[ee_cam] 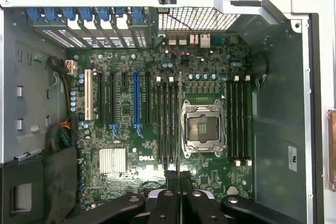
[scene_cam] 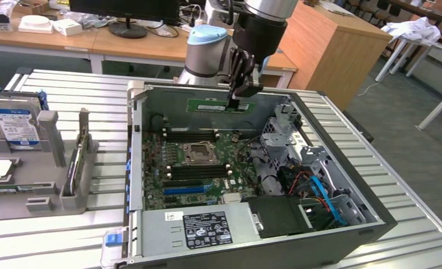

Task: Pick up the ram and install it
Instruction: 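Insert the ram into the slot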

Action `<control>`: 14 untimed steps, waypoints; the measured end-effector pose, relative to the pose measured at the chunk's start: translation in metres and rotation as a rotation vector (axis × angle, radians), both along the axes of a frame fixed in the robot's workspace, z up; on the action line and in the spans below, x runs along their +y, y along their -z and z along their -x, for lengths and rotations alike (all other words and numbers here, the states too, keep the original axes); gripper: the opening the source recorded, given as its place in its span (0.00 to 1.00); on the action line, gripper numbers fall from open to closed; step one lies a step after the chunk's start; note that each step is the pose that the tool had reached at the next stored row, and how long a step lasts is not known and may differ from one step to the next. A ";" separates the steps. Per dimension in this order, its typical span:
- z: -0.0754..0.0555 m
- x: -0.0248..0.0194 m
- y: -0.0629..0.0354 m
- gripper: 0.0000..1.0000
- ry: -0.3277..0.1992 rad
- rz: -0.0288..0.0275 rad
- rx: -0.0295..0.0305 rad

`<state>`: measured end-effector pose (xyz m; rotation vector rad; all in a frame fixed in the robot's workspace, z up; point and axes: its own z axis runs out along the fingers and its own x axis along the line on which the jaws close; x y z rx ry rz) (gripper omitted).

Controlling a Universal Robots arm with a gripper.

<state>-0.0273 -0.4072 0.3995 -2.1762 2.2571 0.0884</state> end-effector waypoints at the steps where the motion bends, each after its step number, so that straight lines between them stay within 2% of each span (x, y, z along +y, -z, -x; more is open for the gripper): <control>1: 0.000 0.0001 0.0000 0.12 0.000 0.0000 -0.0001; 5: 0.000 0.0003 0.0003 0.12 0.000 0.0000 0.0000; 10: 0.000 0.0006 0.0083 0.12 0.000 0.0099 0.0010; 11: 0.000 0.0005 0.0096 0.12 0.000 0.0107 0.0040; 14: 0.000 0.0006 0.0122 0.12 0.000 0.0142 0.0207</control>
